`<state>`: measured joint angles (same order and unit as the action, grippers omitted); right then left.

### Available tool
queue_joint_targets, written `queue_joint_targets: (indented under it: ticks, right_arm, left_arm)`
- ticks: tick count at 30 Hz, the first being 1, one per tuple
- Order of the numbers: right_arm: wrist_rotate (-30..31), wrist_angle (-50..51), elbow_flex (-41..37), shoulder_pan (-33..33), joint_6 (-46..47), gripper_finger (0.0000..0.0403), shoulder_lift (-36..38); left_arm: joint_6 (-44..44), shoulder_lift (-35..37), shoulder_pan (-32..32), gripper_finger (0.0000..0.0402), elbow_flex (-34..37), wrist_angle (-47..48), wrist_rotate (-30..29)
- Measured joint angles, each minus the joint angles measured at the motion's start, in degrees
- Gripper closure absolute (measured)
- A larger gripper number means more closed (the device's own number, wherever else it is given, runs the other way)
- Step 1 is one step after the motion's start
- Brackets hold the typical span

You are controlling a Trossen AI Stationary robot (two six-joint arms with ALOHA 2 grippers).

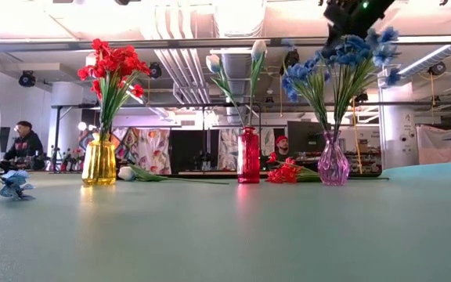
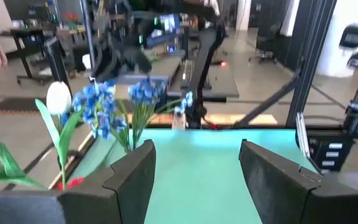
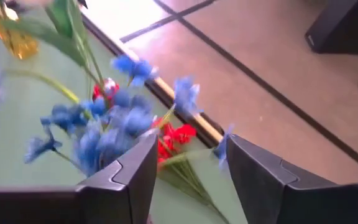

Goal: Sort flowers into vase by color
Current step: Put the right blue flower into the violet vase, then put the blue flower into the violet vase

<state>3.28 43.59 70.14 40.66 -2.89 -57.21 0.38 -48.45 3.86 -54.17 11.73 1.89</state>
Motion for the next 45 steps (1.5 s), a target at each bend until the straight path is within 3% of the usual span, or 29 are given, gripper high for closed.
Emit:
queue_joint_targets:
  ticks: [6, 13, 20, 25, 30, 35, 45]
  right_arm:
    - [-0.1, -0.1, 5.9, 0.0, 1.6, 0.0211, 0.0]
    - [-0.2, -0.1, 9.1, 0.0, 1.4, 0.0211, 0.0]
    - [-0.3, -0.1, 9.1, 0.0, 1.2, 0.0211, 0.0]
    - [-0.3, -0.5, 9.1, 0.0, 0.8, 0.0211, 0.0]
    - [-0.3, -0.5, 9.0, 0.0, 1.0, 0.0211, 0.0]
    - [-0.3, -0.4, 9.0, 0.0, 1.4, 0.0211, 0.0]
    - [-0.5, 0.0, 9.0, 0.0, 0.8, 0.0211, 0.0]
  left_arm:
    - [-5.3, -0.2, 0.0, 0.0182, -0.1, 2.4, 0.2]
    - [-27.9, -0.4, -1.2, 0.0182, -3.3, 24.0, 0.1]
    - [-52.7, -1.8, -10.3, 0.0182, -3.2, 36.6, 0.7]
    - [-65.2, -1.9, -17.0, 0.0182, -3.1, 43.8, -4.3]
    - [-79.5, -2.4, -22.0, 0.0182, -3.1, 52.0, -4.6]
    - [-88.8, -5.6, -27.9, 0.0182, -3.0, 53.2, -4.8]
    - [-98.7, -18.9, -37.2, 0.0182, -2.8, 53.1, -4.3]
